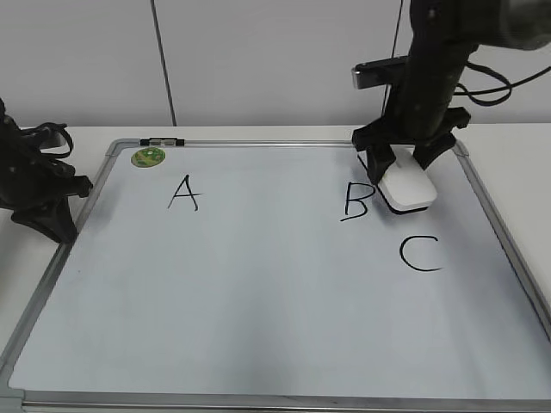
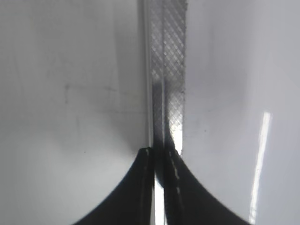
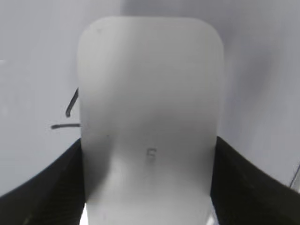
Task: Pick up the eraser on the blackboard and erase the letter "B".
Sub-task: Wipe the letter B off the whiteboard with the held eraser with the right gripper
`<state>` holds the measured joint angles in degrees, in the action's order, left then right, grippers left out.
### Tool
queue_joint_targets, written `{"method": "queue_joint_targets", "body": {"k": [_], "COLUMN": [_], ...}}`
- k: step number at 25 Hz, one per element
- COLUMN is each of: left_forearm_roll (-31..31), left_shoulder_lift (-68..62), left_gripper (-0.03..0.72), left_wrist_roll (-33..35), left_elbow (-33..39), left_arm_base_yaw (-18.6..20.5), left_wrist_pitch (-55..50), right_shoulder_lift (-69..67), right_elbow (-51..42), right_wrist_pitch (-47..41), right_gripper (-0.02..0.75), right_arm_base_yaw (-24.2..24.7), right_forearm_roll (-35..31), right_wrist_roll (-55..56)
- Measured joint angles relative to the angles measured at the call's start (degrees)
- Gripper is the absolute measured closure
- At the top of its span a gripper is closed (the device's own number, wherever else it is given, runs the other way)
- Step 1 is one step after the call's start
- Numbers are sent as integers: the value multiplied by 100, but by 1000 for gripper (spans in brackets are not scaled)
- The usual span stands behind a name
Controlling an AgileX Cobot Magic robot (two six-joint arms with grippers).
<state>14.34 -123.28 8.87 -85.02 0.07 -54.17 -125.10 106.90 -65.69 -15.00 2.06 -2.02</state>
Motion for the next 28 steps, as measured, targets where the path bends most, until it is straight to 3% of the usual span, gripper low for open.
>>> {"method": "queue_joint_targets", "body": {"k": [7,20,28], "left_forearm_roll": [8,8,8], "left_shoulder_lift": [0,0,0], "left_gripper": [678,678,678], "left_wrist_roll": [0,0,0], "left_elbow": [0,0,0], "left_arm_base_yaw": [0,0,12], "left_wrist_pitch": [-9,-9,-9], "right_shoulder_lift": [-778,-1115,-1129], "right_elbow": [683,942,942], "right_wrist_pitch": [-76,-140,-123], "right_gripper": [200,200,200], "right_arm_base_yaw": [0,-38,-651], "right_forearm_roll": [0,-45,91], "right_wrist_roll": [-13,-36,-48]}}
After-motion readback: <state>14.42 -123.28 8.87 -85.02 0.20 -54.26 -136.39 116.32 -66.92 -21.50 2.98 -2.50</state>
